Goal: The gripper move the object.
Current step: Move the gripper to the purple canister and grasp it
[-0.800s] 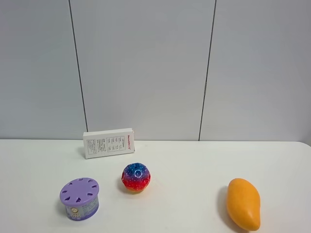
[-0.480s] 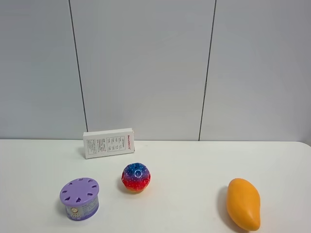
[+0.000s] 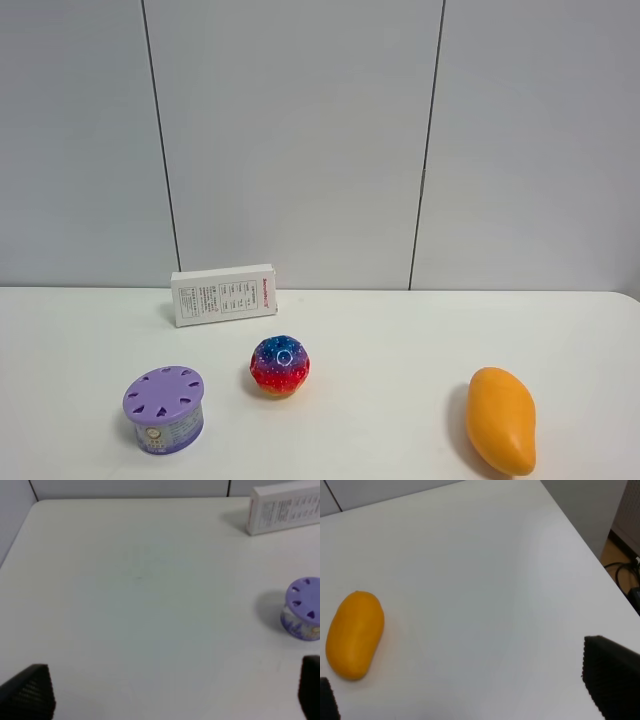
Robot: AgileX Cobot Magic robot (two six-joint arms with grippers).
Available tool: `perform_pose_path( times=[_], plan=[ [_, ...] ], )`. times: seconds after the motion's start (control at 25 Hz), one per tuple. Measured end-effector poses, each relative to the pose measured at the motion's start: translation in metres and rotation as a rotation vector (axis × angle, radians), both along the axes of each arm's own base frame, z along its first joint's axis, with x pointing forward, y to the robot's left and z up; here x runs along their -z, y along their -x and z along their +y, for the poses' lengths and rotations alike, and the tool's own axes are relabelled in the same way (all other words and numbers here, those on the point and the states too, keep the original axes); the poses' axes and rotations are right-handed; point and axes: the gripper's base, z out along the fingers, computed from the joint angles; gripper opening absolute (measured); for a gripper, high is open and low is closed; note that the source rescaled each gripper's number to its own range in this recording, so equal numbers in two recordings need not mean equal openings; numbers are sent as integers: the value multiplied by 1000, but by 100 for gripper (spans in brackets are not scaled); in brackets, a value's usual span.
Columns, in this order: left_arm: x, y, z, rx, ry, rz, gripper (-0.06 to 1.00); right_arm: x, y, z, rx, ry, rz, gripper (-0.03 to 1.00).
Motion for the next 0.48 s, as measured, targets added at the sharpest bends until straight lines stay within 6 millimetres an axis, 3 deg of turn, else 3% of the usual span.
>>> perform_pose_path(
  times=[0.16, 0.28, 0.44, 0.48],
  plan=[
    [-9, -8, -2, 20, 32, 18, 100, 0, 0, 0, 0, 0, 0, 100],
    [-28, -26, -4, 41, 69, 40, 100, 0, 0, 0, 0, 0, 0, 100],
    [-56, -68, -6, 66, 144, 74, 100, 0, 0, 0, 0, 0, 0, 100],
    [-65, -95, -6, 75, 152, 111, 100, 0, 0, 0, 0, 0, 0, 100]
  ],
)
